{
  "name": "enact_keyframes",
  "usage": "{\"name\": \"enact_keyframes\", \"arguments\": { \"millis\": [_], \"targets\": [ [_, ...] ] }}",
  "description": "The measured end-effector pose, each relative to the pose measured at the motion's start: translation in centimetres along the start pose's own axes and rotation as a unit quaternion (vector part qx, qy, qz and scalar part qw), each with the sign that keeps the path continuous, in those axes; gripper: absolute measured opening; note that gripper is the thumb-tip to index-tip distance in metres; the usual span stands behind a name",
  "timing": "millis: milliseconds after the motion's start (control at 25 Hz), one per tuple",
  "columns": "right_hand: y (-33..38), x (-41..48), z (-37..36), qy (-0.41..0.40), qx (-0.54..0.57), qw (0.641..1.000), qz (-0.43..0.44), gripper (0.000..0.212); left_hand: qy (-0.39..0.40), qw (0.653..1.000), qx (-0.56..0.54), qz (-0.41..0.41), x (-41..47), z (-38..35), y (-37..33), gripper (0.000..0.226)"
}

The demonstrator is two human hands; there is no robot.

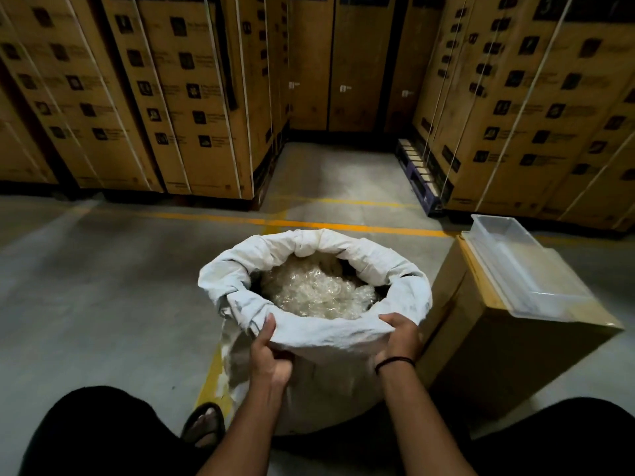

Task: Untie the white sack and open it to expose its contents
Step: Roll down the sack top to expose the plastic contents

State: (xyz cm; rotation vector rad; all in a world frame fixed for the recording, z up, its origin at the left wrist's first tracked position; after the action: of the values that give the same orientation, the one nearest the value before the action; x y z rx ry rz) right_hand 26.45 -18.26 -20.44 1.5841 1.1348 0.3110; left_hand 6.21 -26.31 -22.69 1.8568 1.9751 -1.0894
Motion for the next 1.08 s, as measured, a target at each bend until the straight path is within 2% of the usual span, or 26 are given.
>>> {"name": "enact_keyframes", "arguments": {
  "millis": [120, 200, 280, 320, 360, 400, 440, 480, 520, 560, 600, 640, 680, 720, 760, 800, 840, 880, 960, 1040, 1080],
  "targets": [
    [-0.3, 0.6, 0.7, 0.042, 0.006, 0.999, 0.015, 0.096, 0.052, 0.998, -0.040, -0.001, -0.5, 0.4, 0.8, 0.107],
    [0.6, -0.3, 0.5, 0.066, -0.061, 0.996, 0.018, 0.096, 0.031, 0.999, -0.011, -0.003, 0.0, 0.7, 0.5, 0.118],
    [2.0, -0.5, 0.5, 0.053, -0.194, 0.978, 0.052, 0.102, -0.053, 0.997, 0.053, -0.030, -0.2, 0.0, -0.8, 0.123],
    [3.0, -0.7, 0.5, 0.034, -0.316, 0.941, 0.116, 0.108, -0.177, 0.970, 0.148, -0.077, -0.4, 0.2, -2.0, 0.131],
    [4.4, -1.1, 0.3, 0.017, -0.425, 0.878, 0.218, 0.112, -0.303, 0.902, 0.265, -0.155, -0.7, 0.3, -3.4, 0.138],
    [5.8, -1.7, -0.3, 0.019, -0.485, 0.802, 0.348, 0.113, -0.377, 0.803, 0.376, -0.268, -1.1, 0.1, -4.8, 0.139],
    [6.8, -2.3, -1.6, 0.071, -0.497, 0.736, 0.454, 0.113, -0.384, 0.704, 0.460, -0.381, -2.2, -1.2, -6.2, 0.135],
    [6.6, -2.6, -3.2, 0.184, -0.494, 0.692, 0.493, 0.113, -0.324, 0.619, 0.553, -0.454, -3.1, -3.1, -7.2, 0.128],
    [5.9, -3.0, -4.9, 0.330, -0.501, 0.646, 0.473, 0.117, -0.212, 0.556, 0.659, -0.461, -3.5, -5.5, -7.6, 0.121],
    [4.2, -3.4, -6.0, 0.455, -0.553, 0.555, 0.424, 0.124, -0.099, 0.469, 0.782, -0.399, -2.5, -7.0, -7.2, 0.119],
    [1.8, -3.5, -6.1, 0.529, -0.629, 0.425, 0.379, 0.134, -0.026, 0.346, 0.886, -0.307, -1.8, -7.7, -6.2, 0.122],
    [-0.5, -3.5, -5.5, 0.556, -0.683, 0.311, 0.358, 0.141, 0.018, 0.230, 0.946, -0.228, -1.1, -7.6, -5.1, 0.130],
    [-2.7, -3.3, -4.3, 0.557, -0.715, 0.228, 0.355, 0.143, 0.043, 0.140, 0.973, -0.180, -0.5, -6.5, -3.9, 0.137],
    [-4.5, -3.3, -2.8, 0.553, -0.727, 0.182, 0.364, 0.137, 0.053, 0.084, 0.982, -0.160, -0.1, -5.1, -2.9, 0.142],
    [-5.9, -3.2, -1.5, 0.544, -0.728, 0.164, 0.384, 0.123, 0.061, 0.053, 0.983, -0.164, 0.4, -3.6, -2.1, 0.145],
    [-6.7, -3.0, -0.6, 0.524, -0.720, 0.164, 0.425, 0.103, 0.061, 0.034, 0.981, -0.179, 0.8, -2.1, -1.5, 0.145],
    [-7.0, -3.0, -0.4, 0.499, -0.699, 0.169, 0.484, 0.083, 0.054, 0.037, 0.978, -0.198, 1.3, -0.9, -1.2, 0.143],
    [-6.7, -2.9, -0.7, 0.471, -0.660, 0.181, 0.557, 0.067, 0.035, 0.048, 0.973, -0.224, 1.7, -0.4, -1.2, 0.139],
    [-4.7, -3.3, -2.1, 0.424, -0.561, 0.249, 0.666, 0.046, -0.001, 0.103, 0.948, -0.301, 1.7, -0.8, -1.5, 0.113],
    [-3.1, -4.4, -2.9, 0.399, -0.493, 0.311, 0.708, 0.038, -0.015, 0.136, 0.900, -0.413, 1.1, -1.7, -2.1, 0.071],
    [-2.7, -5.2, -3.0, 0.415, -0.481, 0.328, 0.699, 0.042, -0.018, 0.144, 0.876, -0.461, 0.9, -1.9, -2.4, 0.056]
  ]
}}
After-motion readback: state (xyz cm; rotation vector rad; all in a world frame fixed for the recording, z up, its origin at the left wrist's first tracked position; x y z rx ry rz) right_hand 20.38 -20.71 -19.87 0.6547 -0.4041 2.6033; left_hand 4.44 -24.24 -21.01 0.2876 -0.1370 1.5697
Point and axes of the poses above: each hand's wrist, its own x-axis towards the middle knuckle, its own z-axis out of the back of the hand, y = z × x, the point moved 3 cm from there along x, towards the middle knuckle, and after that the axes turned 13 degrees about z, right-handed, at the moved point
